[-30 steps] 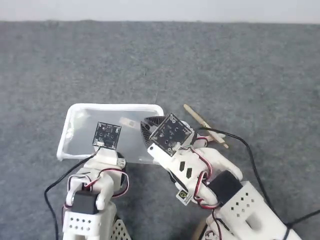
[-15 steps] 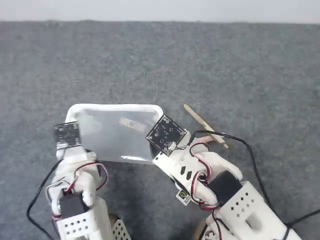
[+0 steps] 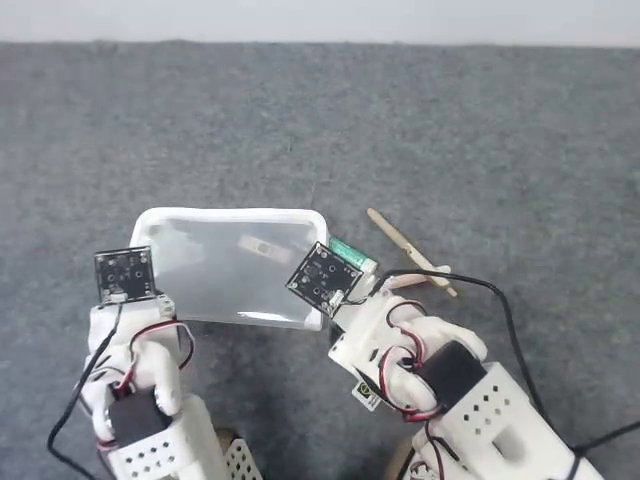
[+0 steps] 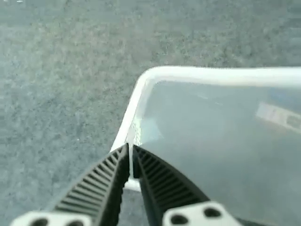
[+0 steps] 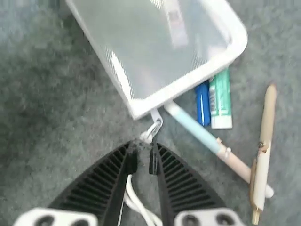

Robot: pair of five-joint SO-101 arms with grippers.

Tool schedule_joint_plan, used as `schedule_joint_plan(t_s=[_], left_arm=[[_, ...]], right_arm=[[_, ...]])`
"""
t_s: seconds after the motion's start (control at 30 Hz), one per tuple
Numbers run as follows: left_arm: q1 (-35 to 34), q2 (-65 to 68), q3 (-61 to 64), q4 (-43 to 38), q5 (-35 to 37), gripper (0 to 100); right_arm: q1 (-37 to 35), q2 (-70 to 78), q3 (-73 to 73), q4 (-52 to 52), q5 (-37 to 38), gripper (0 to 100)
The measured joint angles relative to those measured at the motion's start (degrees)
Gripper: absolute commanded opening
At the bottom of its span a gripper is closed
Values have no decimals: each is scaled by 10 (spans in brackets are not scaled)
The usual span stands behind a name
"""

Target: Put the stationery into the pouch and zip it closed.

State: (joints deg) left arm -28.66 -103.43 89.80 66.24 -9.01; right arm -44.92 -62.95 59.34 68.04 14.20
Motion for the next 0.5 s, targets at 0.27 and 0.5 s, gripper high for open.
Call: schedule_joint_plan(t_s=[0.27,0.5], left_arm=[[-11,0,-2,12,-4,186],[-11,0,-2,27,-4,228]], right_arm=[[0,153,-20,4,0,177],[0,294,-42,-25,-19,177]])
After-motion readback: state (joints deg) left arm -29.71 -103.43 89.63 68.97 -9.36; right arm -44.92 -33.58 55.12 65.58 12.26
